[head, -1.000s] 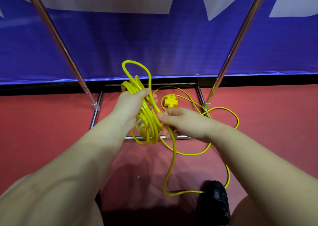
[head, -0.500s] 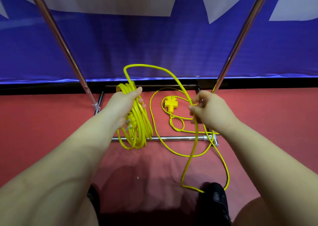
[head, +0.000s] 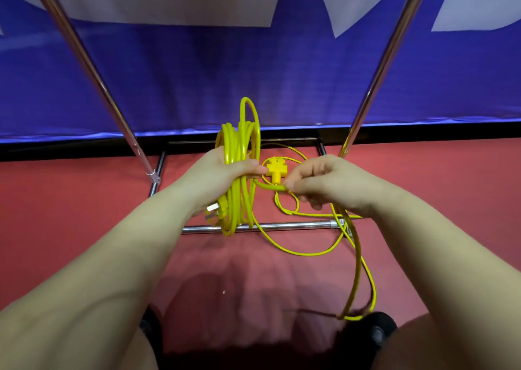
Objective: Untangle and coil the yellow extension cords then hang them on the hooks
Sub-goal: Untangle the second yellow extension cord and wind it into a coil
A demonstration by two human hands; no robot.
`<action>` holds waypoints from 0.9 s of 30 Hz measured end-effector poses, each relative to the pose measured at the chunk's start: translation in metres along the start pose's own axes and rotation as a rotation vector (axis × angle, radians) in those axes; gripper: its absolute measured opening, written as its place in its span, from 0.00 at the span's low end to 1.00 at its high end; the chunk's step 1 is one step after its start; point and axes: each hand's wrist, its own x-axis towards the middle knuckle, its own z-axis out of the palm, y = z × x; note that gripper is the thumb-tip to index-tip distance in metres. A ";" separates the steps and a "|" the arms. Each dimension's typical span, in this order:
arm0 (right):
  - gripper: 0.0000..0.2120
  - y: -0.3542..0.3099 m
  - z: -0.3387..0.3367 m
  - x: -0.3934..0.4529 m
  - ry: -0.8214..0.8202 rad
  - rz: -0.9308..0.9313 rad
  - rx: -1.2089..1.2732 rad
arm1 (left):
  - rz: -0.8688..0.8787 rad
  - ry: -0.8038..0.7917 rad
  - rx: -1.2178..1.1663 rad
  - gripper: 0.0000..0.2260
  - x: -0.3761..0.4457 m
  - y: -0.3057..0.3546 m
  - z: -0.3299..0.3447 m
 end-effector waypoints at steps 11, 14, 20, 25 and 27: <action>0.05 0.000 0.001 0.014 0.289 -0.196 -0.112 | 0.075 -0.200 0.137 0.06 -0.007 0.001 0.020; 0.12 0.004 0.001 0.019 0.330 -0.071 -0.211 | 0.004 -0.099 0.023 0.09 0.001 -0.001 0.014; 0.12 0.022 -0.006 0.021 0.215 0.170 -0.220 | -0.162 0.269 -0.349 0.10 0.014 0.002 -0.013; 0.06 0.015 -0.009 0.020 0.454 -0.067 -0.022 | -0.180 0.400 -0.376 0.06 0.012 0.002 -0.026; 0.06 0.011 -0.010 0.019 0.564 -0.164 -0.036 | -0.175 0.358 -0.316 0.05 0.010 0.000 -0.025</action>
